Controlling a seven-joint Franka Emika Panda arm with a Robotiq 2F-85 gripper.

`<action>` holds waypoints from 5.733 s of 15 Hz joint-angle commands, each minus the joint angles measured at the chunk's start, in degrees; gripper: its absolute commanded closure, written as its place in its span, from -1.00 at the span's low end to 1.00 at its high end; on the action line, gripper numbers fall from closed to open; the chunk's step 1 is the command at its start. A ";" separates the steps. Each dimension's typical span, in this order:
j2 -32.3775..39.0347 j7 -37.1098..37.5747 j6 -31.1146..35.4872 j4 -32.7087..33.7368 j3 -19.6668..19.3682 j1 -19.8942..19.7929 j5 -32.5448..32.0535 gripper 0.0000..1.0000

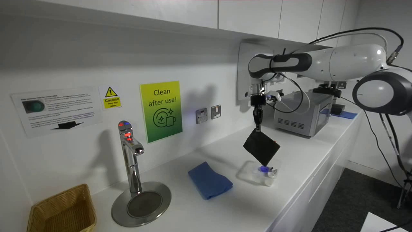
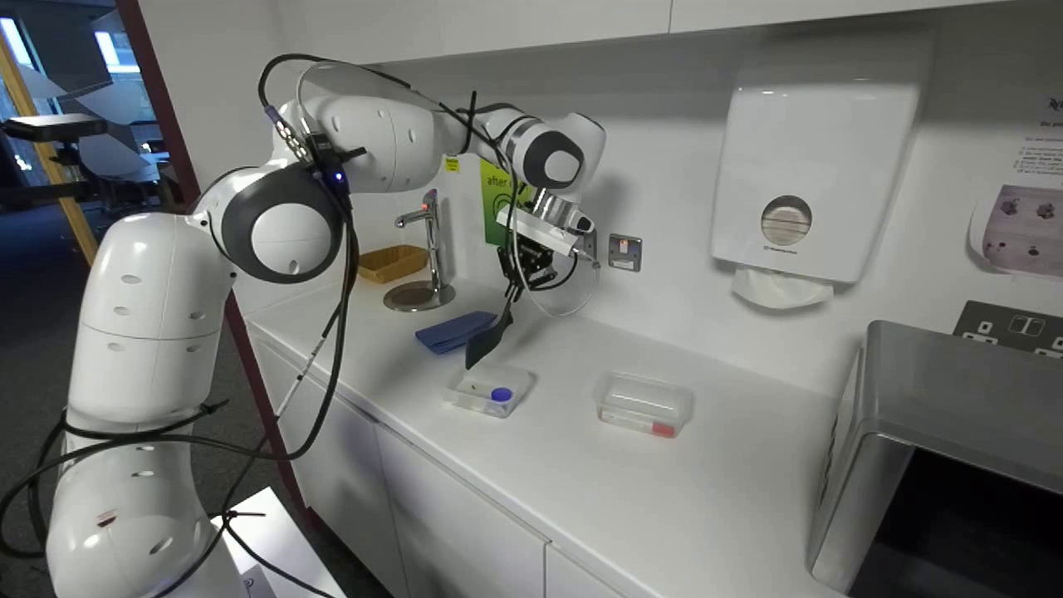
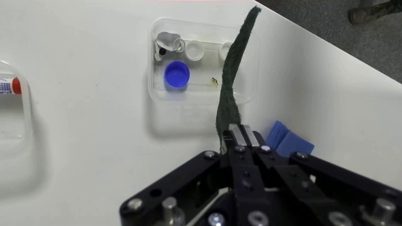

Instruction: Put the black object in the left bowl

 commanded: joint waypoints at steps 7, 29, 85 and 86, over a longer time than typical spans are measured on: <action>-3.83 -0.57 3.60 -6.87 0.63 -0.46 -3.18 0.99; -11.62 -0.37 26.06 -23.43 1.06 1.75 -15.89 0.99; -14.57 -58.13 8.66 -15.98 3.08 5.51 -23.57 0.99; -14.15 -57.26 9.02 -15.73 3.10 5.85 -24.34 0.99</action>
